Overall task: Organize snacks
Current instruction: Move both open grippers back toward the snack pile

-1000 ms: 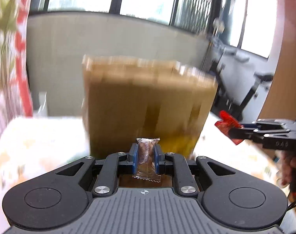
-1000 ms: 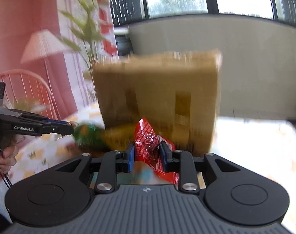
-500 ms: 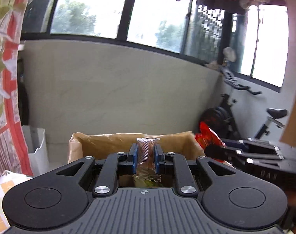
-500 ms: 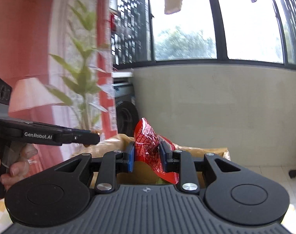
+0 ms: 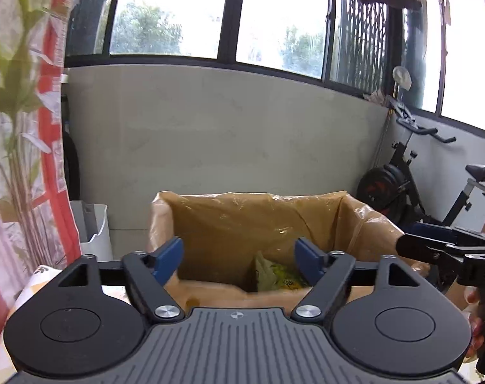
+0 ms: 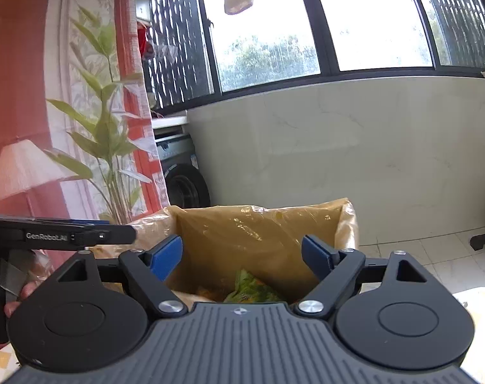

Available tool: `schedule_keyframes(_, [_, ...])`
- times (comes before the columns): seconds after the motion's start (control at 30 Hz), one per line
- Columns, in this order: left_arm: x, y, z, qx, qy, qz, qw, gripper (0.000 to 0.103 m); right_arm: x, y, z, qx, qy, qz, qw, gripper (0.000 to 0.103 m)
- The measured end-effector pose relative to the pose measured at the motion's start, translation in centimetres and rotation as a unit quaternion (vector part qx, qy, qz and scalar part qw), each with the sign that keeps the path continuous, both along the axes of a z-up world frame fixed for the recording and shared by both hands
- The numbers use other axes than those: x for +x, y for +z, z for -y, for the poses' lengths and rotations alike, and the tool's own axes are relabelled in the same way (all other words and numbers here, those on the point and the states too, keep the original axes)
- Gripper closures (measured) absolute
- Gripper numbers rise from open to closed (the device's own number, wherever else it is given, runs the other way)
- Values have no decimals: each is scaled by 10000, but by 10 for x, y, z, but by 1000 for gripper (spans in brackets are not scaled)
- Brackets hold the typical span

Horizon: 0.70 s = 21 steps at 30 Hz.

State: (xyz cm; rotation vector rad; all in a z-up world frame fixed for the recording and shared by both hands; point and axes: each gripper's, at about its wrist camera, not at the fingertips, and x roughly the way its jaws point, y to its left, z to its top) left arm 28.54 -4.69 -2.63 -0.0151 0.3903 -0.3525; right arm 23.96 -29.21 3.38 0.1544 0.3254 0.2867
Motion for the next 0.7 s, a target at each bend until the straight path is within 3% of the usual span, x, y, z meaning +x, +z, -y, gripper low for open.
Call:
schedule_keyframes(0.13, [-34,2,-7,167,27,14,9999,17,-38,-6,-1,-117,-100,108,9998,12])
schedule_keyframes(0.27, [-59,-3,-21,-44,124,-95,9999,15,-79,-21,2,-155,60,67,9998,12])
schedule_keyframes(0.43, [-84,-31,-30,-37,361,-358,9987,15,-111,-54,-6,-458,197,-505,9975,14])
schedule_keyframes(0.53, [-91,-49,-33,-30,487,-518,9975,15,-125,-79,-14,-461,229,-954,9941,23])
schedule_keyframes(0.6, [-97,-62,-33,118,626,-587,9962,16,-131,-96,-20,-453,161,-1273,9907,35])
schedule_keyframes(0.63, [-100,-68,-33,163,685,-634,9955,16,-133,-104,-23,-469,48,-1449,9883,48])
schedule_keyframes(0.67, [-103,-73,-35,169,720,-675,9950,16,-134,-112,-26,-462,-78,-1621,9857,55])
schedule_keyframes(0.7, [-105,-78,-38,148,757,-715,9945,16,-135,-119,-28,-406,-168,-1758,9834,56])
